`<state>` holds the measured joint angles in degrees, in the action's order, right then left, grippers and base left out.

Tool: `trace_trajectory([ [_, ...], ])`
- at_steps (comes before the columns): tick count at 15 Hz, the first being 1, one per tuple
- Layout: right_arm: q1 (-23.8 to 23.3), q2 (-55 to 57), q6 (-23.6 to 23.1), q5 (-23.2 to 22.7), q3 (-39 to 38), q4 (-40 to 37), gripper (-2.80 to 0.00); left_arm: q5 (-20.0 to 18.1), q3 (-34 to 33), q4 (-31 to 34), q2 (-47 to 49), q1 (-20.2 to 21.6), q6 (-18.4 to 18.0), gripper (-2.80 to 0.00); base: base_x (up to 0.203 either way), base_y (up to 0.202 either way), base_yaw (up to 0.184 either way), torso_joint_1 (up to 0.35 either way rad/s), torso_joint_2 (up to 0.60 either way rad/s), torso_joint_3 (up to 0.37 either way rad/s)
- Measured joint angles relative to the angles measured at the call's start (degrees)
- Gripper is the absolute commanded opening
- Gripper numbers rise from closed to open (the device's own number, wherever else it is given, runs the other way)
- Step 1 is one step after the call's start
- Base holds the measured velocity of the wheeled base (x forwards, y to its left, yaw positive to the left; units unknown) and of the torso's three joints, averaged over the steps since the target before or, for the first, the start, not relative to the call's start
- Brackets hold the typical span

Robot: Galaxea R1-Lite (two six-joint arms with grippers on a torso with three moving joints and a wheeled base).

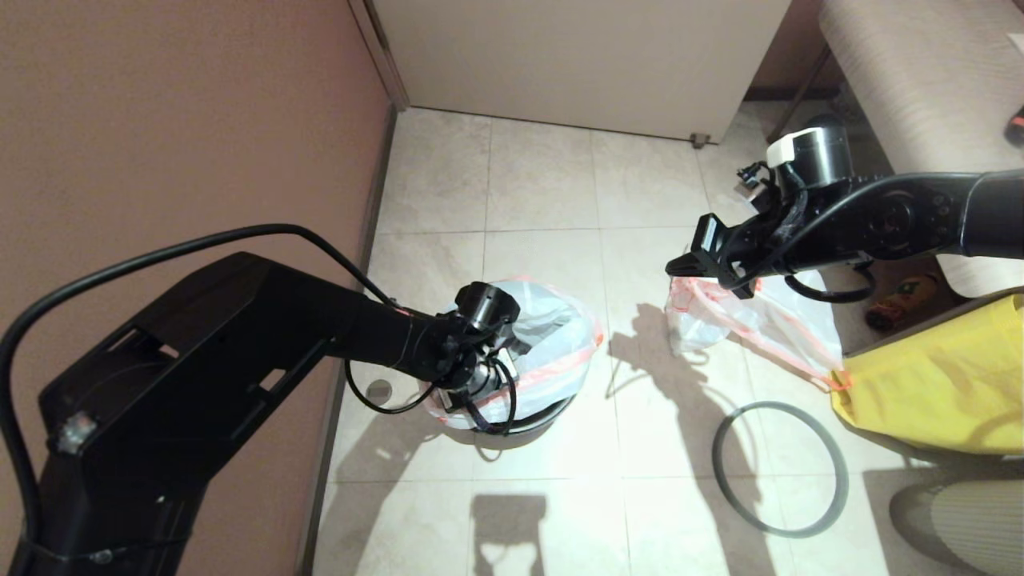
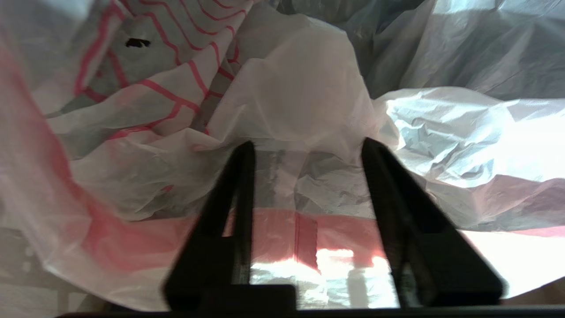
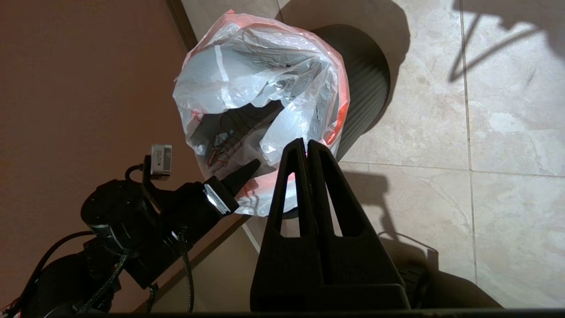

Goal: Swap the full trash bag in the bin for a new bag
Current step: Put the new garbage bag on the trash can

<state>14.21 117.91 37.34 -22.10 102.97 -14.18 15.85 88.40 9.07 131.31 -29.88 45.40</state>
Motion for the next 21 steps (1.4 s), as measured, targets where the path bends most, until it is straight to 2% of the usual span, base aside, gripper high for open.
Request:
trace_trajectory([
  [5, 0.1, -0.4, 0.0, 0.0, -0.4, 0.0, -2.80, -0.1, -0.4, 0.4, -0.8, -0.2, -0.1, -2.80, 0.000, 0.000, 0.000, 0.000, 0.00, 0.000],
  [9, 0.1, -0.5, 0.0, 0.0, -0.5, 0.0, -2.80, -3.3, -0.4, 1.3, 0.3, 0.1, -3.7, -2.80, 0.000, 0.000, 0.000, 0.000, 0.00, 0.000],
  [11, 0.1, -0.6, 0.0, 0.0, -0.5, 0.0, -2.80, -8.0, -0.4, 1.5, 0.1, 1.0, -3.8, -2.80, 0.000, 0.000, 0.000, 0.000, 0.00, 0.000],
  [14, 0.2, -0.7, 0.0, 0.0, -0.7, 0.0, -2.80, -20.5, -0.2, 6.5, -2.7, 3.5, -4.2, -2.80, 0.000, 0.000, 0.000, 0.000, 0.00, 0.000],
  [16, 0.2, -0.7, 0.0, 0.1, -0.8, 0.0, -2.80, -29.9, 0.8, 13.0, -4.8, 5.7, -7.5, -2.80, 0.000, 0.000, 0.000, 0.000, 0.00, 0.000],
  [17, 0.2, -0.7, 0.0, 0.1, -0.8, 0.0, -2.80, -33.2, 2.0, 16.9, -5.1, 6.3, -9.6, -2.80, 0.000, 0.000, 0.000, 0.000, 0.00, 0.000],
  [19, 0.3, -0.7, 0.0, 0.1, -0.8, 0.0, -2.80, -36.4, 4.7, 23.9, -4.6, 6.8, -11.5, -2.80, 0.000, 0.000, 0.000, 0.000, 0.00, 0.000],
  [21, 0.3, -0.7, 0.1, 0.1, -0.8, 0.0, -2.80, -37.1, 7.2, 25.6, -3.3, 7.5, -11.5, -2.80, 0.000, 0.000, 0.000, 0.000, 0.00, 0.000],
])
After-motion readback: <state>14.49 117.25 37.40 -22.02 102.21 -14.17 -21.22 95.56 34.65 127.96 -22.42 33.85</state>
